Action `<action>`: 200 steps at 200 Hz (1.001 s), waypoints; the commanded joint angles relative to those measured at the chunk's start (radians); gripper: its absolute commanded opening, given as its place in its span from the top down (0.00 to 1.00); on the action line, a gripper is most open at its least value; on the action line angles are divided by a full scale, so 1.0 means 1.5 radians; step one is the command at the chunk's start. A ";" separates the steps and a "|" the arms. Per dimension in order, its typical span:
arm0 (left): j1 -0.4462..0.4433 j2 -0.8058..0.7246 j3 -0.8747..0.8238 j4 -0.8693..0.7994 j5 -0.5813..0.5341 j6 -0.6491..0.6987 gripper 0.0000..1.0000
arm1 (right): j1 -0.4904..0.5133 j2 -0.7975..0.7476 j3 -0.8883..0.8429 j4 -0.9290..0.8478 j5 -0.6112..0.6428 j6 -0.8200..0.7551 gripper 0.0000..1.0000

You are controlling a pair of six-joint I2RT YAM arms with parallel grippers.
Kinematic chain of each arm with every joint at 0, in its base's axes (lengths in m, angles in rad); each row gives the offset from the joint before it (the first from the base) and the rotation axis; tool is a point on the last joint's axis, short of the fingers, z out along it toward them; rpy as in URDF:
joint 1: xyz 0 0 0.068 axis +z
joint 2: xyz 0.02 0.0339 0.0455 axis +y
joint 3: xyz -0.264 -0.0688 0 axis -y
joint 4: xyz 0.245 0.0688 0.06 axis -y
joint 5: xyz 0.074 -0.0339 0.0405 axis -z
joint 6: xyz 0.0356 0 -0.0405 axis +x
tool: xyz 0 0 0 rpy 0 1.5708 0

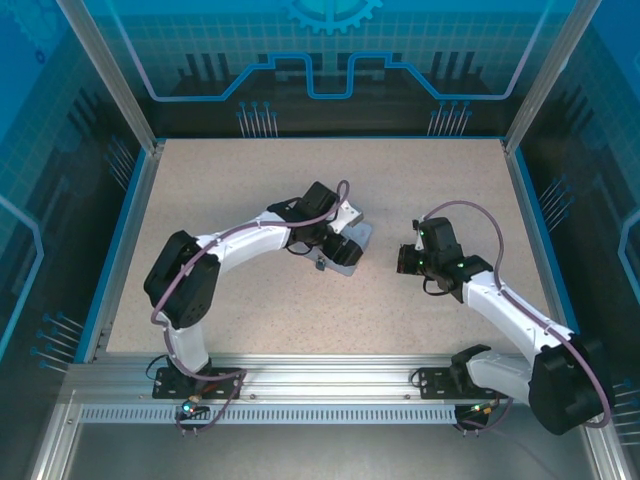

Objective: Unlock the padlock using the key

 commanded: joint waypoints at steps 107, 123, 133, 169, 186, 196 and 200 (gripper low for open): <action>0.188 -0.314 -0.368 0.349 0.163 -0.234 0.19 | 0.095 0.161 0.108 0.141 -0.144 0.071 1.00; 0.203 -0.323 -0.417 0.390 0.179 -0.251 0.19 | 0.110 0.197 0.129 0.155 -0.150 0.082 1.00; 0.207 -0.322 -0.439 0.411 0.183 -0.254 0.19 | 0.117 0.217 0.144 0.159 -0.152 0.087 1.00; 0.207 -0.296 -0.492 0.477 0.179 -0.259 0.19 | 0.124 0.271 0.173 0.192 -0.165 0.121 1.00; 0.207 -0.274 -0.508 0.506 0.182 -0.261 0.20 | 0.123 0.292 0.183 0.194 -0.173 0.134 1.00; 0.207 -0.261 -0.514 0.524 0.185 -0.264 0.20 | 0.124 0.299 0.184 0.198 -0.176 0.141 1.00; 0.207 -0.256 -0.517 0.531 0.187 -0.265 0.20 | 0.124 0.301 0.184 0.199 -0.176 0.141 1.00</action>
